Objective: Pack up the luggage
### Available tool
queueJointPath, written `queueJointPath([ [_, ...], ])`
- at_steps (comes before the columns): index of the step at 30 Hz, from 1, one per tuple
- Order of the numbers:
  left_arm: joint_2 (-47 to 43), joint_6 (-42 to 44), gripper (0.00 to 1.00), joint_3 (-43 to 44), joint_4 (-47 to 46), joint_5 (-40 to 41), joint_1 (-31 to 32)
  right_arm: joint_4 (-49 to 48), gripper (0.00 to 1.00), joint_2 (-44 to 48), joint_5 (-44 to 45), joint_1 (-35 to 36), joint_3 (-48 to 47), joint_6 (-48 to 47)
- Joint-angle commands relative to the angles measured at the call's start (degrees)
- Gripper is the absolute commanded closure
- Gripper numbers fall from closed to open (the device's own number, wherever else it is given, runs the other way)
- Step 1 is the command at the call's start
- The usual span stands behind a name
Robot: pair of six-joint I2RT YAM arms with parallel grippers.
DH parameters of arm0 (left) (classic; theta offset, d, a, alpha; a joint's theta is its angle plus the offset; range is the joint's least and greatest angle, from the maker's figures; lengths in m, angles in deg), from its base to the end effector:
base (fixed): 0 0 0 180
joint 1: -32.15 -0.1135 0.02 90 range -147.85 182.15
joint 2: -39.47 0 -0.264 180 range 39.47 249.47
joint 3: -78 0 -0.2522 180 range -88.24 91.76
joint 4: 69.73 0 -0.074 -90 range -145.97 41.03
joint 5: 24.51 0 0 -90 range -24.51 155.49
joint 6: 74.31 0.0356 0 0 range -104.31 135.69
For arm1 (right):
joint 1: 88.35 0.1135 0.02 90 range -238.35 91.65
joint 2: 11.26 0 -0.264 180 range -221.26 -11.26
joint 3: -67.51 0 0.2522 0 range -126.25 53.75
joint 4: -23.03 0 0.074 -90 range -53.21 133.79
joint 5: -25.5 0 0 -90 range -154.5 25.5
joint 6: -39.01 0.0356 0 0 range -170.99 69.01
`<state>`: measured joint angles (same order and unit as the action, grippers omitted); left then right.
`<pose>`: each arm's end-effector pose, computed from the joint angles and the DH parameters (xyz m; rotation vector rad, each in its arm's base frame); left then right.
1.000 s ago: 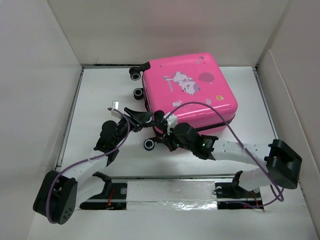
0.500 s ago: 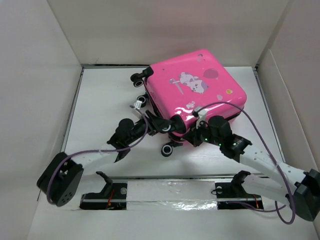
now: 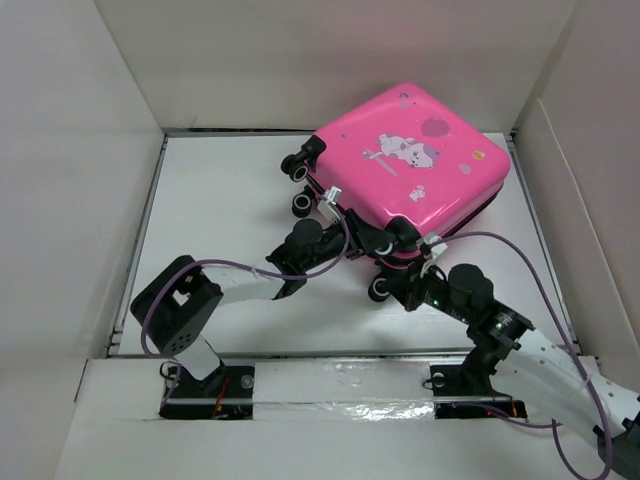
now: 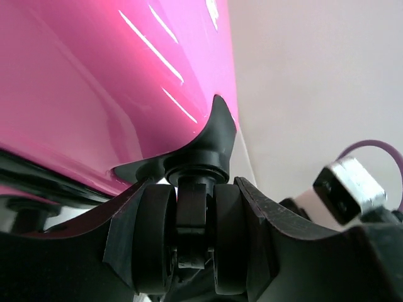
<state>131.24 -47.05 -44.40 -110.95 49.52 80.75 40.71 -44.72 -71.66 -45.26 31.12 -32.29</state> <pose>0.2203 -0.2647 0.2490 0.0587 1.7254 -1.7278 0.1119 0.1107 0.2441 -0.4945 1.8511 0.8602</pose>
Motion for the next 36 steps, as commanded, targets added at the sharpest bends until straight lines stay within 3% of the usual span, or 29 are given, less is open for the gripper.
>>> queueJointPath([
  [1, -9.04, 5.33, 0.59, -2.60, 1.26, 5.05, -0.70, 1.34, 1.00, 1.29, 6.80, -1.07, -2.05, 0.47],
  [3, -16.31, 10.95, 0.40, -4.02, 6.61, 11.87, -0.70, 2.84, 1.00, 0.15, 9.07, -1.78, -2.76, -0.06],
  [6, -26.41, 17.71, 0.25, -4.02, 22.31, 24.08, -0.70, 3.81, 0.99, 0.14, 11.20, -3.09, -2.86, 0.46],
  [8, -30.66, 18.27, 0.20, -4.02, 27.62, 28.69, -4.02, 3.29, 0.88, 1.19, 11.03, -3.62, -2.16, 0.55],
  [10, -35.15, 16.25, 0.17, -4.72, 30.54, 28.11, -8.85, 2.15, 0.80, 2.95, 10.59, -3.63, -1.54, 0.46],
  [12, -36.39, 14.76, 0.16, -5.95, 29.68, 23.81, -17.72, 1.35, 0.76, 4.35, 9.63, -3.63, -0.93, -0.41],
  [14, -34.82, 13.00, 0.16, -6.22, 28.53, 20.91, -25.87, 1.79, 0.72, 4.80, 9.01, -4.15, -1.01, -0.85],
  [17, -27.10, 17.02, 0.16, -2.19, 28.95, 13.87, -31.01, 3.63, 0.69, 5.41, 8.74, -4.16, -1.54, -2.00],
  [21, -15.68, 31.60, 0.19, 6.42, 29.41, 12.46, -31.64, 5.13, 0.68, 5.85, 8.30, -4.16, -1.89, -2.61],
  [23, -14.60, 41.67, 0.23, 5.48, 21.79, 12.18, -31.11, 4.25, 0.68, 6.03, 7.86, -4.16, -1.54, -2.79],
  [26, -13.29, 48.75, 0.17, 1.69, 13.32, 12.19, -31.89, 2.23, 0.67, 5.59, 6.03, -4.16, -1.18, -3.58],
  [32, -4.24, 61.50, 0.11, 18.71, 34.29, 7.01, -31.38, 0.82, 0.57, 4.62, 0.75, -4.16, -0.40, -4.63],
  [36, 0.58, 68.79, 0.11, 27.32, 43.18, 7.53, -29.62, 0.21, 0.55, 5.76, 0.13, -4.16, 0.39, -4.55],
])
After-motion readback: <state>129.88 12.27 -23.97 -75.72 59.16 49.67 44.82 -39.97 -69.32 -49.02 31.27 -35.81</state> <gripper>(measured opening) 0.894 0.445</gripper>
